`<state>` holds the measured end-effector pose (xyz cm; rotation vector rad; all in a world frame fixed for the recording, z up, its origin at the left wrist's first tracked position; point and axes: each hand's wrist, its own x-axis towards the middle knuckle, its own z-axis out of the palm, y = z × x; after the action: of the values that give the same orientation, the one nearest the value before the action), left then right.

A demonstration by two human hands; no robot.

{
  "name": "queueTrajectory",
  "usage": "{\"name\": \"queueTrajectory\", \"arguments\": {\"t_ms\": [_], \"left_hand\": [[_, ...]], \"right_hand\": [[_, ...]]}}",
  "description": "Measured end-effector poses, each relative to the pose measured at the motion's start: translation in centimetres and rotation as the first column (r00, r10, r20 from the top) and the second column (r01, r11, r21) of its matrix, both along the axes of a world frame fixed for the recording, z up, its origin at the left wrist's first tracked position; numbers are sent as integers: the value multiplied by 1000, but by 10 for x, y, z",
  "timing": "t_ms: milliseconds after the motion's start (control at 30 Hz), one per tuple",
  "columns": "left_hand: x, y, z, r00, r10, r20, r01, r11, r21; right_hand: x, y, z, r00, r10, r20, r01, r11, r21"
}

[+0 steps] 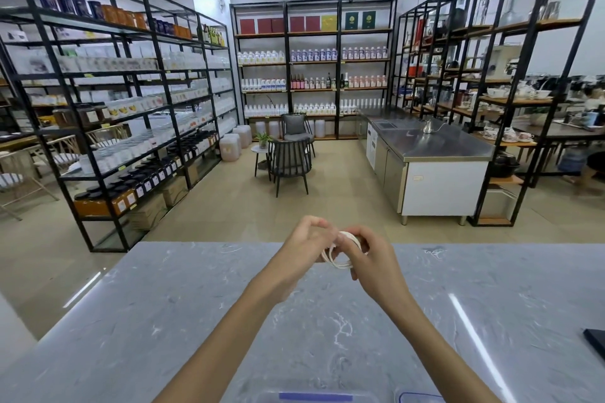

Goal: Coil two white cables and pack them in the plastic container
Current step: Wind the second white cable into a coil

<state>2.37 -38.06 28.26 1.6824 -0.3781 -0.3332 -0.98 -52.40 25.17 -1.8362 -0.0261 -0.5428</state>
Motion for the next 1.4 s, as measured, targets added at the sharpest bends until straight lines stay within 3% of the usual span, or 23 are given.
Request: {"name": "queueTrajectory", "arguments": {"t_ms": [133,300,467,600,733,1033,1233,1333,1400], "left_hand": [[-9,3,-10,984,24,176,-27,1000,16],[-10,0,-7,930,156,332,-176,984,32],[-5,6,0,934,147,326,-179,981,72],[-4,9,2,961,128,244,-133,991,4],[-4,6,1,931,182,317,-207,977,46],[-5,-6,6,830,236,505,-374,908,191],[-11,-15,6,770,262,583,-476,843,250],[-11,-14,8,839,277,469,-374,919,127],[-8,-13,9,857,274,436,-357,927,118]], "right_hand": [[-5,3,0,1000,1,9,-3,973,229],[-9,6,5,999,49,13,-50,984,174],[-11,-2,13,992,116,-58,-107,985,135],[-11,-7,16,984,169,-64,-155,970,187],[-12,-7,16,978,194,-81,-174,964,201],[-9,11,9,999,31,-12,-23,922,388],[-6,16,7,998,-49,34,33,930,366],[-4,13,10,983,-178,52,151,929,337],[-4,8,12,982,-177,72,145,934,326]]}}
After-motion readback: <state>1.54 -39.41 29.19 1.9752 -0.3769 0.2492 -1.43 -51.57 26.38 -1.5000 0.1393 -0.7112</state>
